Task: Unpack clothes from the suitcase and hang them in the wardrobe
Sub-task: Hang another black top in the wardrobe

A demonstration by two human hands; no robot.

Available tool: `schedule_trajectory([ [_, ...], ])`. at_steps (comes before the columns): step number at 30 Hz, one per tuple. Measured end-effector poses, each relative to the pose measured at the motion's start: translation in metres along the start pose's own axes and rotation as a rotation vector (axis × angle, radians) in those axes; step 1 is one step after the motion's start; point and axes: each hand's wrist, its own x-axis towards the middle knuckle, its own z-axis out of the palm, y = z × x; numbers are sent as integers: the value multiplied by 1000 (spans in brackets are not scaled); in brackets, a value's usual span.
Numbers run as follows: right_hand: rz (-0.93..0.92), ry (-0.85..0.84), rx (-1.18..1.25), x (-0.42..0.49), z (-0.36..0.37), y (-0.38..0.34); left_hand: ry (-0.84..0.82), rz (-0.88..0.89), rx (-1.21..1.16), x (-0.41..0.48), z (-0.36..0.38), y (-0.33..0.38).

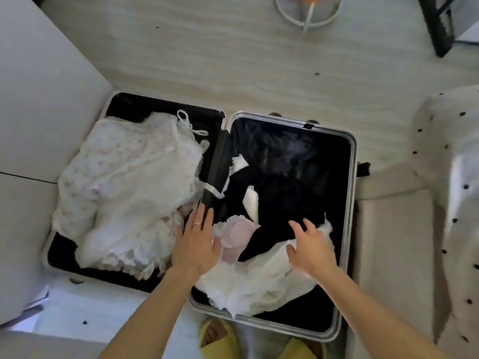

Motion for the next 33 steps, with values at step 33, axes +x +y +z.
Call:
schedule_trajectory([
  [33,-110,194,735,-138,-267,-84,-130,-41,-310,-100,-222,65],
])
